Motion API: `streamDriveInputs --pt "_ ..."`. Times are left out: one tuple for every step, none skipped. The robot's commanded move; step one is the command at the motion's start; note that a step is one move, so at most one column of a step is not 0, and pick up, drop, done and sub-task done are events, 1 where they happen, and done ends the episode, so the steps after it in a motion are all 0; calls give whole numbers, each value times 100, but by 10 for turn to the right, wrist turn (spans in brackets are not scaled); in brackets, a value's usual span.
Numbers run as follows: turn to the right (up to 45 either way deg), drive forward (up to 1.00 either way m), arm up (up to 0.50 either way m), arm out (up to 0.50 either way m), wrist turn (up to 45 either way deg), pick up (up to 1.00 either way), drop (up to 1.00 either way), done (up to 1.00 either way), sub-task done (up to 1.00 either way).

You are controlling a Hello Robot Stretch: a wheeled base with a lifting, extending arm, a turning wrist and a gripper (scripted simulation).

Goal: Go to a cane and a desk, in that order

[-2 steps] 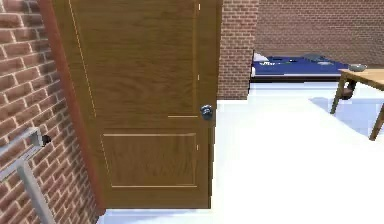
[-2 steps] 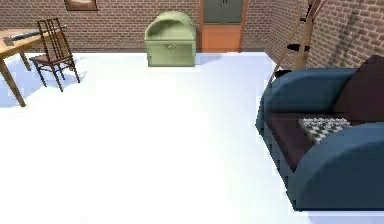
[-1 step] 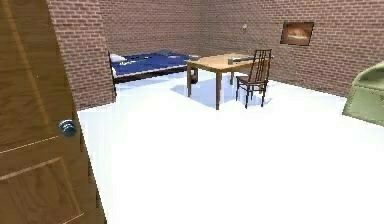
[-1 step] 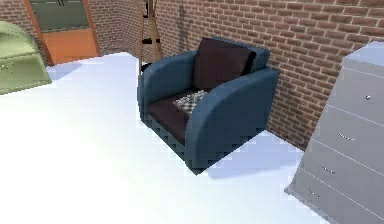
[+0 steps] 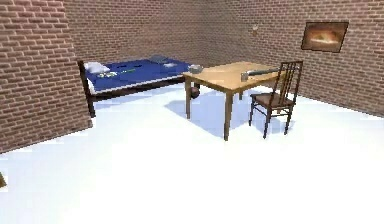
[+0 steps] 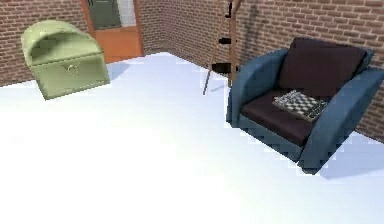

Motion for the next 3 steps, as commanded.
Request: streamDriveInputs --pt "30 0 0 0 0 0 0 0 0" --pt "0 25 0 0 0 0 0 0 0" --pt "-150 0 0 0 0 0 0 0 0"
